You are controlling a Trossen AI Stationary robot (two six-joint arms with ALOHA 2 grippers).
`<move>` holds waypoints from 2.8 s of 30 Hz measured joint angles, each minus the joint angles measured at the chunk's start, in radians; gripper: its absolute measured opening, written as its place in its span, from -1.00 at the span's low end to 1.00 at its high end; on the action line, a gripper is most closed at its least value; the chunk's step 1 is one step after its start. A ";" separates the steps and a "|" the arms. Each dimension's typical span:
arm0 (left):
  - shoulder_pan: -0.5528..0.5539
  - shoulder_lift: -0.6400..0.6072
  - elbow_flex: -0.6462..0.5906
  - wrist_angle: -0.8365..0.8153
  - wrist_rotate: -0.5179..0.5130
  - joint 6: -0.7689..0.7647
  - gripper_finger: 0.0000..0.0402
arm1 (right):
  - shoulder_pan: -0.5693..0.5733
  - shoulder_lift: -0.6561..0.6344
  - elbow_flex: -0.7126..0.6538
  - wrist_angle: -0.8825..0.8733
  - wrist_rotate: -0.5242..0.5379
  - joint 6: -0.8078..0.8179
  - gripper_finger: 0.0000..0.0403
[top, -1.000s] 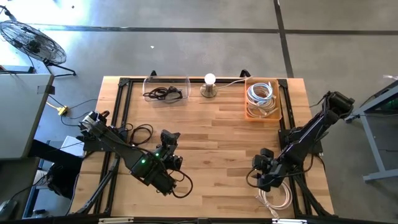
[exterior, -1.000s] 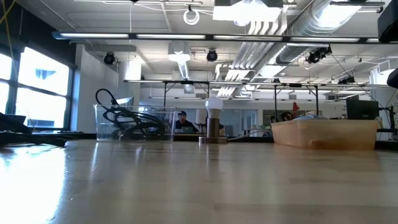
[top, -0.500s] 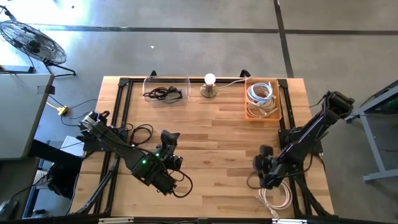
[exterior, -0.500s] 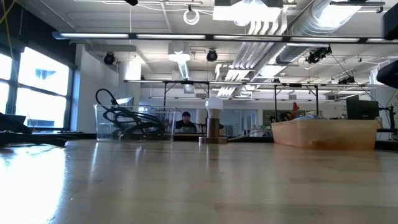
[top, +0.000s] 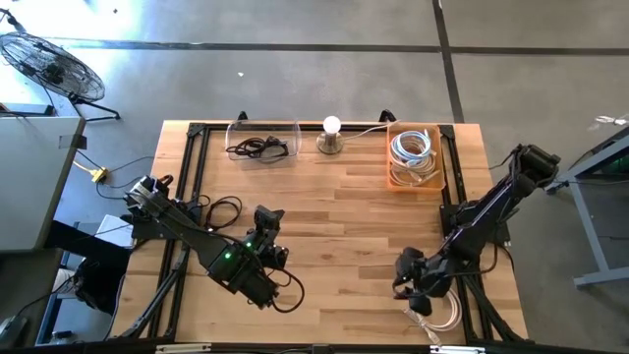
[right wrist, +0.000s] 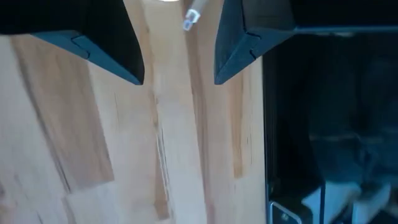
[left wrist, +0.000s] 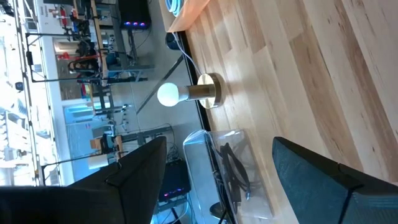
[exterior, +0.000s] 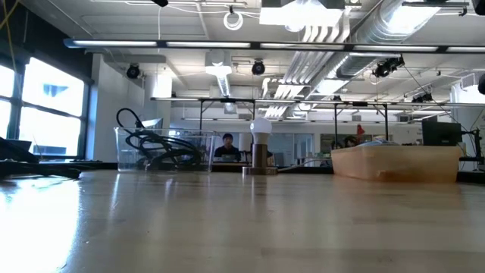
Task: Pick & Place USB Port
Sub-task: Put the white HDMI cable into the orange bin
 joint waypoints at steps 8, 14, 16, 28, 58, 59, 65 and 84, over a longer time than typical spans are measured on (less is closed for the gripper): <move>0.000 0.000 0.000 0.000 0.000 0.000 0.43 | -0.004 0.000 0.000 -0.016 0.192 0.168 -0.08; 0.000 0.000 0.000 0.000 0.000 0.000 0.43 | -0.003 0.000 0.000 -0.021 0.278 0.015 -0.08; 0.000 0.000 -0.001 0.000 0.000 0.000 0.43 | -0.003 0.000 0.000 -0.003 0.274 -0.071 -0.08; 0.000 0.000 -0.001 0.005 0.000 0.000 0.43 | -0.012 0.000 0.000 0.146 0.256 -0.193 -0.08; 0.000 0.000 -0.001 0.004 0.020 0.000 0.43 | -0.074 0.000 -0.001 -0.041 -0.001 -0.105 0.18; 0.000 0.000 -0.001 0.004 0.019 0.000 0.43 | -0.073 0.000 -0.001 -0.056 -0.068 -0.098 0.18; 0.000 0.000 -0.001 0.004 0.019 0.000 0.43 | -0.050 0.000 0.004 -0.126 -0.266 -0.073 0.17; 0.000 0.000 -0.001 0.004 0.019 0.000 0.43 | 0.134 0.000 0.277 -0.601 -0.008 -0.094 0.19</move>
